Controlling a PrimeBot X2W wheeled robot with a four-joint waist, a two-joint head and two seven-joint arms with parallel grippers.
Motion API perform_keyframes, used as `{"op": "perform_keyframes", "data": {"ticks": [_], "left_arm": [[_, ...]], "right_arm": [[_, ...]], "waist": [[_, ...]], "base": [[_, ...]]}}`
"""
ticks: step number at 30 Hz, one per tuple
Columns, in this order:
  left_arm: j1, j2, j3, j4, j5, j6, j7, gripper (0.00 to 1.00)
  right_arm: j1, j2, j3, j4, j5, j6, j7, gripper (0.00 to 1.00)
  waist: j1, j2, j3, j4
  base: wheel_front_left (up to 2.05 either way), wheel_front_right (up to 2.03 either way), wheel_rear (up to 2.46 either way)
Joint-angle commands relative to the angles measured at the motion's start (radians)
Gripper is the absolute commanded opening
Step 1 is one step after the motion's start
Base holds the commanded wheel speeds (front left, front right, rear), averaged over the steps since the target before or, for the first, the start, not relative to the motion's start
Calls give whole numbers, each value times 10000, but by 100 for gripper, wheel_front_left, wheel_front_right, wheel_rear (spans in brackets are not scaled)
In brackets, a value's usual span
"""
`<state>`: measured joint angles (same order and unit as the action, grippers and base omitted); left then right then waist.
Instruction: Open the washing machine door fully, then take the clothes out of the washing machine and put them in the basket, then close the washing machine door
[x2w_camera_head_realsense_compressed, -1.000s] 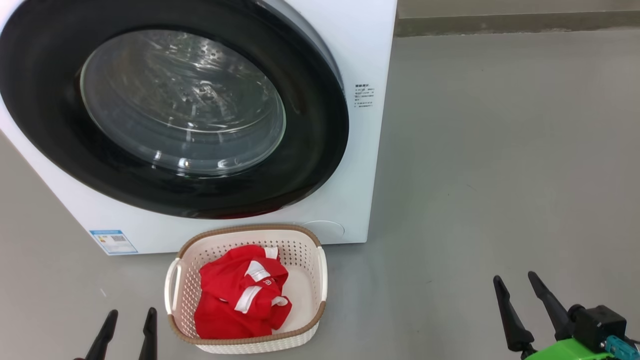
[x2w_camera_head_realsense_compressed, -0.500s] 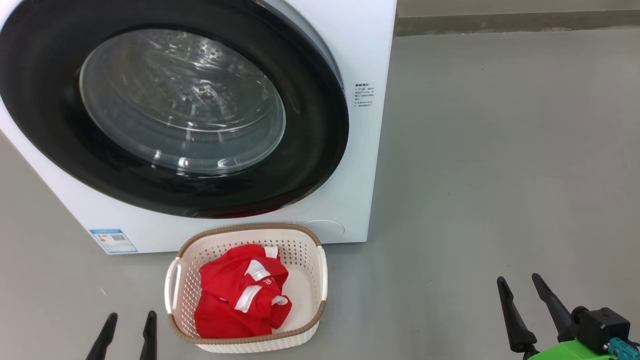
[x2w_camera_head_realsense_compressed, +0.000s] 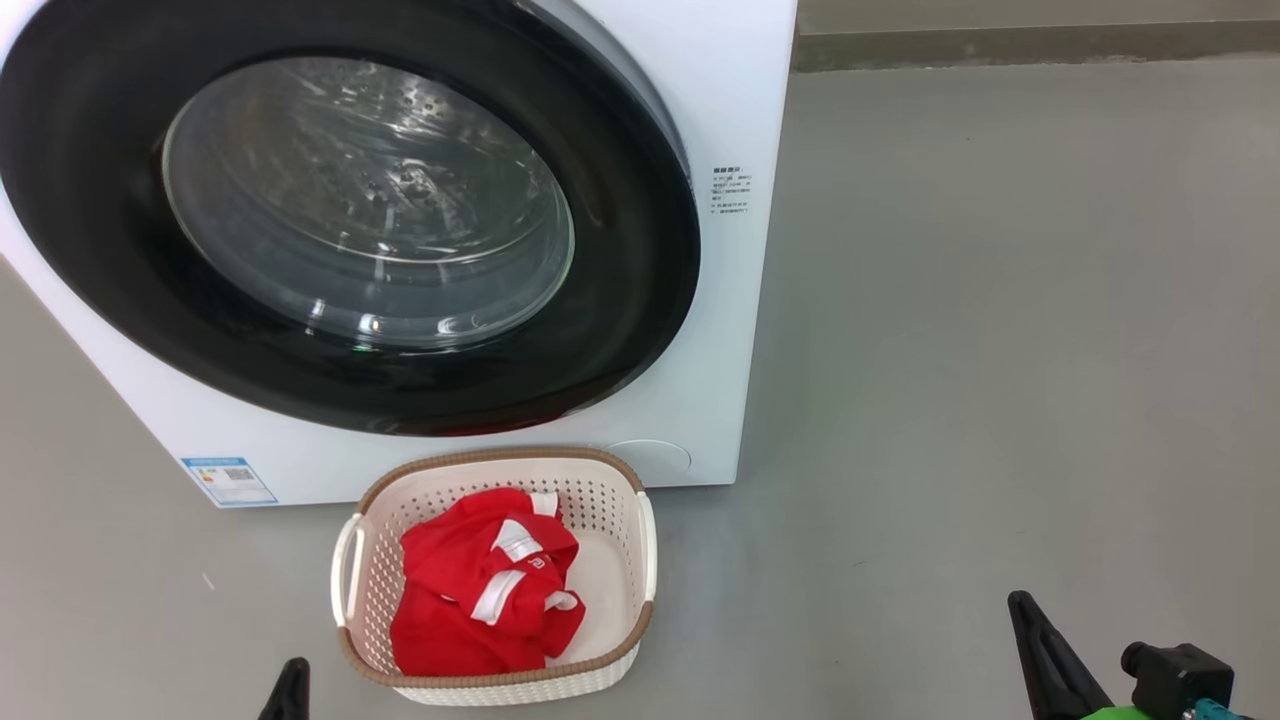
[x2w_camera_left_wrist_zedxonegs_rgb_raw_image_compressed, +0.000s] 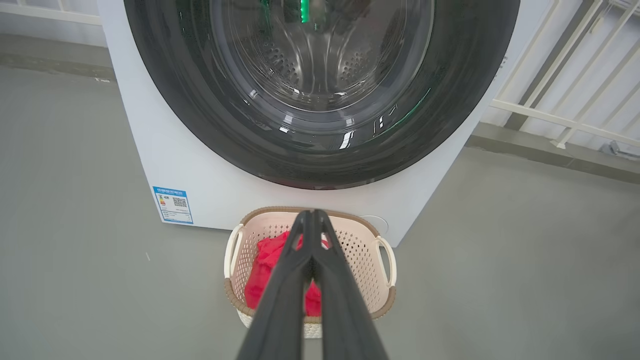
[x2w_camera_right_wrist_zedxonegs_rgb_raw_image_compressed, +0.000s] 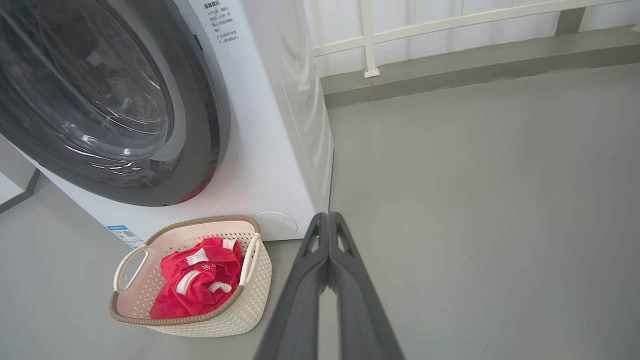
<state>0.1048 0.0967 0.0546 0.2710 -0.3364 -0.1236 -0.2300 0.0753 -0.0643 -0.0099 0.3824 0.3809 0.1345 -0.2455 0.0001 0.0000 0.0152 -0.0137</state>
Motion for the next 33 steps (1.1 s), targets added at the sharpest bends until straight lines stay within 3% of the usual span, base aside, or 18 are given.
{"op": "perform_keyframes", "data": {"ticks": [1,8,33], "left_arm": [[-108,113,71,-212,-362,-3,66,0],[-205,83,93,-214,-986,-7,232,0],[-634,-38,201,-223,-3581,-21,936,0]], "right_arm": [[-182,-110,-53,-251,379,-2,85,0],[-264,-98,-101,-304,979,-4,261,0],[-618,-45,-311,-536,3475,-11,998,0]], "waist": [[20,0,-18,3],[1,0,-9,9],[0,0,-31,38]], "base": [[0,0,0],[0,0,0],[0,0,0]]}}
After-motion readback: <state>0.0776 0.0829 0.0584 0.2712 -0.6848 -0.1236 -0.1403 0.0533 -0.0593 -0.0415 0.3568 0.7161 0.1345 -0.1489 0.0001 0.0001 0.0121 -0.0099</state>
